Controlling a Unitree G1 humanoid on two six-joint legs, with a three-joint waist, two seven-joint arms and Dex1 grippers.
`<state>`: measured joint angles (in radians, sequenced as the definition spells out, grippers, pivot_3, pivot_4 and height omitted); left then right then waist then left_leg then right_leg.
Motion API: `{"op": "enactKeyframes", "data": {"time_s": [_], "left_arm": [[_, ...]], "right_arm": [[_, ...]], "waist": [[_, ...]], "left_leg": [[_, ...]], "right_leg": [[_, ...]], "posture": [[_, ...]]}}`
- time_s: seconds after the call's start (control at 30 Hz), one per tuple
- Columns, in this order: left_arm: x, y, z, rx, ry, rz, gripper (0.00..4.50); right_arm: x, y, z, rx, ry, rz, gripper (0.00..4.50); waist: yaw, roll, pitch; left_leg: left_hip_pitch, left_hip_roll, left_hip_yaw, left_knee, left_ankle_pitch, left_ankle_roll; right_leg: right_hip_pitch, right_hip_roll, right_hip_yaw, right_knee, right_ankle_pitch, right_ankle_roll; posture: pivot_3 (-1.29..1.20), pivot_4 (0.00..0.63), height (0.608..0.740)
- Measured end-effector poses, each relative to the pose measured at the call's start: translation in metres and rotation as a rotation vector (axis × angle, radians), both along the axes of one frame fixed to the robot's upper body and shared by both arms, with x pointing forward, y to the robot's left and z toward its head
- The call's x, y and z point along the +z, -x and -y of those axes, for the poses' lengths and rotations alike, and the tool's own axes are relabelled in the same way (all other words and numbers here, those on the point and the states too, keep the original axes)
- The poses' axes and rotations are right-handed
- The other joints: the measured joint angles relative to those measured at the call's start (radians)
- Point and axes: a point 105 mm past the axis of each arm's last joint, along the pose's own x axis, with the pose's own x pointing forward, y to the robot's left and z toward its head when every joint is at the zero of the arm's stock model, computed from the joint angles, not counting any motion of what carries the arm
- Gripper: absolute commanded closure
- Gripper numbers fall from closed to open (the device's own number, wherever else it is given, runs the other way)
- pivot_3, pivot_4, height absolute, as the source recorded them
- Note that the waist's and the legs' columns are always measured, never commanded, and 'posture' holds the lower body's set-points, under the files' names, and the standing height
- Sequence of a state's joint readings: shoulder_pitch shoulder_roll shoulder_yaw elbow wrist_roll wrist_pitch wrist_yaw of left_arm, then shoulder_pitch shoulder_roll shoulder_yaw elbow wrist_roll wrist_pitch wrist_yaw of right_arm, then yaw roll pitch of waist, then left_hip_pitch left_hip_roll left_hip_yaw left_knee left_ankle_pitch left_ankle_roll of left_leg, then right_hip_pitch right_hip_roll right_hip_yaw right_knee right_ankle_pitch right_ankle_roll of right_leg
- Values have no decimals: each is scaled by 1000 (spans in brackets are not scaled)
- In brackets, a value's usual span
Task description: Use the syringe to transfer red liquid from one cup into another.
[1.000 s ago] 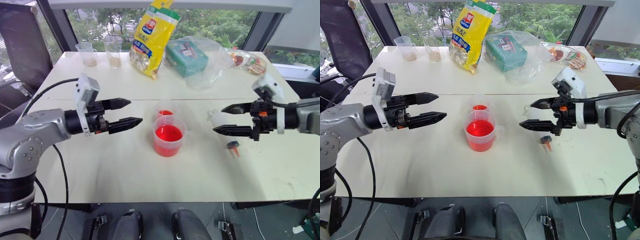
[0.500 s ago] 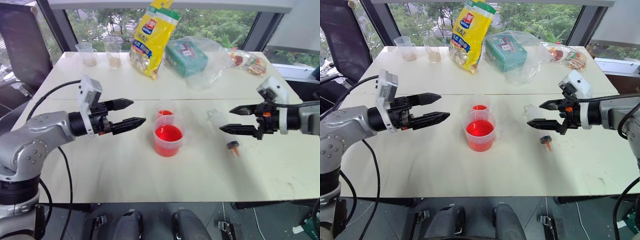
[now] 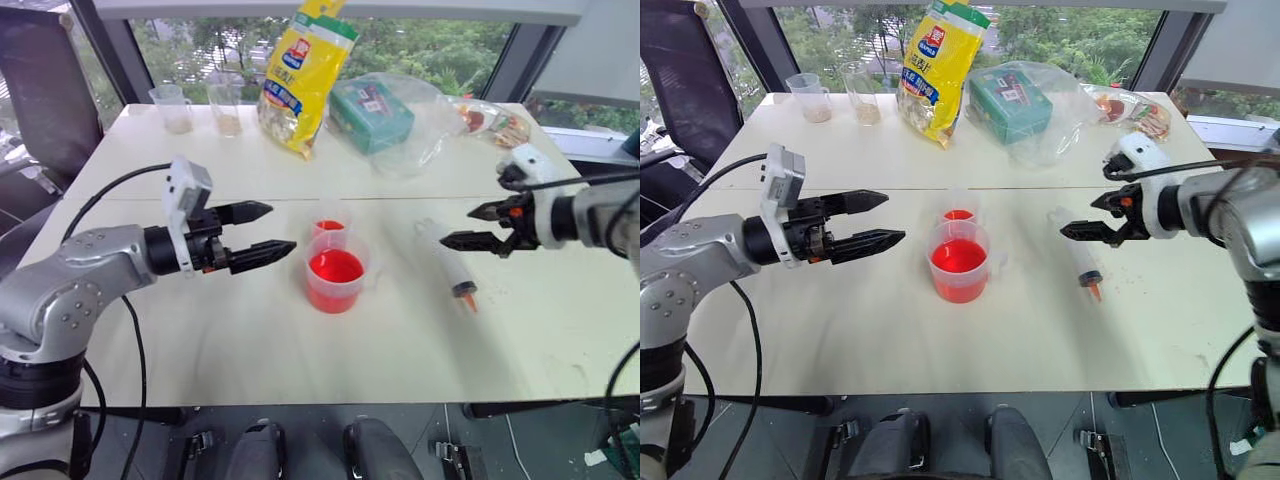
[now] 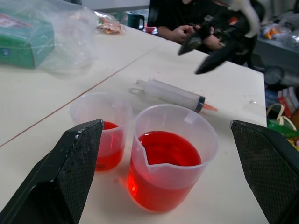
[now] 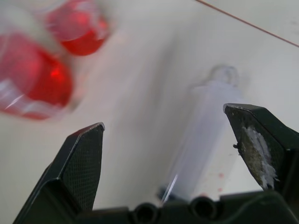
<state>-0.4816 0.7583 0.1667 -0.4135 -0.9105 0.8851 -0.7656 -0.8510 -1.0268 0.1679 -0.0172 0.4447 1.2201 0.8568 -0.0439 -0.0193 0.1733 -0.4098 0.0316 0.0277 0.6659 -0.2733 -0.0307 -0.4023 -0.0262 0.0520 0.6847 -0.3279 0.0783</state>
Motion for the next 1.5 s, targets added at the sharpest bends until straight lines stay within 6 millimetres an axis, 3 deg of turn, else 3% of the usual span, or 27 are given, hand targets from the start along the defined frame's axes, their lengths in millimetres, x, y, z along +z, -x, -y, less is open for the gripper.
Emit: {"op": "enactKeyframes", "data": {"time_s": [0.13,0.43,0.6,0.7,0.83,0.87,1.07,1.2,1.23,1.37,1.5], "left_arm": [[-2,-2,4,-1,3,10,0],[-4,-3,6,6,2,20,0],[-6,-2,5,25,-1,18,0],[-8,-2,5,34,-1,14,0],[-8,-2,4,32,-2,19,0],[-7,-2,4,31,-3,22,0],[-1,-5,3,19,-13,46,0],[2,-9,0,16,-21,53,0],[5,-12,-1,18,-19,61,0],[18,-18,-1,0,-8,93,0],[26,-25,0,-31,-5,98,0]], "right_arm": [[-29,-20,5,-119,38,-94,19],[-70,-38,16,-208,98,-180,19],[-80,-45,15,-200,113,-193,19],[-81,-49,14,-192,114,-192,803],[-80,-52,9,-173,115,-188,2873],[-80,-52,9,-171,117,-189,3122],[-78,-49,8,-189,92,-206,3142],[-59,-47,2,-194,2,-136,3142],[-44,-47,-6,-157,-61,-73,3142],[45,-31,-53,92,-343,284,3142],[89,-2,-95,299,-556,541,3142]], "waist": [[7,0,0],[5,0,0],[-1,0,0],[0,0,0],[0,0,0],[0,0,0],[1,0,0],[3,0,0],[4,0,0],[1,1,0],[1,0,0]], "left_leg": [[-2,0,0,0,0,0],[-2,0,0,0,0,0],[-1,0,0,0,0,0],[0,0,0,1,0,0],[0,0,0,1,0,0],[0,0,0,1,0,0],[0,0,0,0,0,0],[-2,0,0,0,0,0],[-3,0,0,0,0,0],[-2,0,0,-1,0,0],[-2,0,-1,0,0,0]], "right_leg": [[-1,0,0,0,0,0],[-2,0,0,0,0,0],[-1,0,0,1,0,0],[0,0,0,1,0,0],[0,0,0,1,0,0],[0,0,0,1,0,0],[-1,0,0,1,0,0],[-2,0,-1,1,0,0],[-3,0,-1,1,0,0],[-3,1,-1,1,0,0],[-2,0,-1,2,0,0]], "posture": [[0,150,740],[0,150,740],[0,150,740],[0,150,740],[0,150,740],[0,150,740],[0,150,740],[0,150,740],[0,150,740],[0,150,740],[0,150,740]]}}
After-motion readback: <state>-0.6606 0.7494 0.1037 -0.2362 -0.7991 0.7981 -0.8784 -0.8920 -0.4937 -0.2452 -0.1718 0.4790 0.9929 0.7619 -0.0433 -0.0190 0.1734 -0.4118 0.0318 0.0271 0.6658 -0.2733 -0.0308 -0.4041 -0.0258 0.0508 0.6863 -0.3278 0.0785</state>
